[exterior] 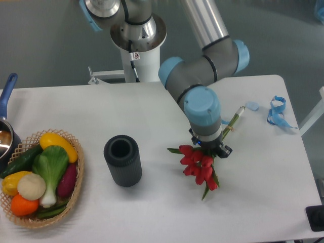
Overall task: Place the flowers on the table
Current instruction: 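Lower the held red tulips down onto the table surface, then open the gripper to release the tulips and lift away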
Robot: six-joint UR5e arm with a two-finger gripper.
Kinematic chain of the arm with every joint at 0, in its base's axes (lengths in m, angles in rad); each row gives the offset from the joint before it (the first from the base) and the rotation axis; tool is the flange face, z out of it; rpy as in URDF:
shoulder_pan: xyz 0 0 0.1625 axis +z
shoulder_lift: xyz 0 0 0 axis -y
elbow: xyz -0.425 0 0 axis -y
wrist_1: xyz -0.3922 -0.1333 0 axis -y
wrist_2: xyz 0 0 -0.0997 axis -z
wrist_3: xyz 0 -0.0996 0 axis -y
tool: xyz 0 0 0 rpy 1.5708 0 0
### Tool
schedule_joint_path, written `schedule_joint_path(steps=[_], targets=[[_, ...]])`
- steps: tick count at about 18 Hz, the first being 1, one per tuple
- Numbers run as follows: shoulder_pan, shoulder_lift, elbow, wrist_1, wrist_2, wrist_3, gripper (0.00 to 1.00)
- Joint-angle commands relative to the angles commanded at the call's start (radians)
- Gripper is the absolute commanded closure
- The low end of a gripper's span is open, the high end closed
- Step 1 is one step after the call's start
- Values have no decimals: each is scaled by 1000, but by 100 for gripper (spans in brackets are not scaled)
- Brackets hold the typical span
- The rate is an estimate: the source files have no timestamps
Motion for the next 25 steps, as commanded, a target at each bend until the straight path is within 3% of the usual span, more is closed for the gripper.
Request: schedule_joint_path(steps=[4, 5, 8, 11, 16, 18, 22, 25], targets=[[-2, -23, -9, 51, -2, -2, 59], [-2, -26, -11, 52, -3, 0, 54], [0, -19, -6, 74, -14, 2, 20], [3, -5, -6, 80, -26, 9, 0], [11, 110, 29, 78, -101, 14, 0], [29, 129, 70, 48, -109, 28, 0], [109, 198, 123, -122, -188, 138, 0], [196, 257, 123, -207, -282, 263, 0]])
